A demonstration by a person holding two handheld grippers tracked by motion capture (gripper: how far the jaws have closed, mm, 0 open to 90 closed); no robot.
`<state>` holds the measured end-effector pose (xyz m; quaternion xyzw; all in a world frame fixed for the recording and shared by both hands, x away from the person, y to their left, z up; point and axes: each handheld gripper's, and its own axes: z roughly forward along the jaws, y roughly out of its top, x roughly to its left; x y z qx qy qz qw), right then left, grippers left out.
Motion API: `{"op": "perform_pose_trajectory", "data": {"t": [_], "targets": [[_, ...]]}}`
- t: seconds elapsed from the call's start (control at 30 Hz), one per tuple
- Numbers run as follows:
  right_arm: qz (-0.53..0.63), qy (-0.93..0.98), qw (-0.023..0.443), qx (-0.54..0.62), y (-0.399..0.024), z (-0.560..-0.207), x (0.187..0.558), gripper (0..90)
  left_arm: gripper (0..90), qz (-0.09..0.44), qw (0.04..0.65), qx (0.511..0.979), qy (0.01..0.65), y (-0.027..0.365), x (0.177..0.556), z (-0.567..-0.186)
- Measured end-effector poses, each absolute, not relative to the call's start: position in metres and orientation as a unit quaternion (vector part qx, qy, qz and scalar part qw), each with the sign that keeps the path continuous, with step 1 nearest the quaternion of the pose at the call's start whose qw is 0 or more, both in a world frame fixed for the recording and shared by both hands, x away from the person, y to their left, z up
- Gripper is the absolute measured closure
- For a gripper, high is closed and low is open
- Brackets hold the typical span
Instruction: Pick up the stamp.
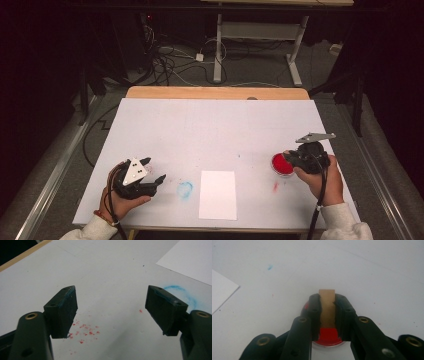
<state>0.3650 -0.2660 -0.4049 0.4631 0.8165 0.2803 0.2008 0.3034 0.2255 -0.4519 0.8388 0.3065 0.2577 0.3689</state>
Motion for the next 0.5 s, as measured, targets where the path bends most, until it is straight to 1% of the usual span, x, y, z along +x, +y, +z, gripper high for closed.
{"op": "perform_pose_trajectory", "data": {"t": [0.27,0.5], "targets": [[0.241,0.831,0.186,0.465,-0.262,-0.427,0.375,76.1,25.0,0.252,0.366,0.84,0.31,0.225,0.303,-0.453],[0.232,0.833,0.18,0.469,-0.264,-0.433,0.378,76.2,25.0,0.252,0.364,0.842,0.309,0.225,0.303,-0.453]]}}
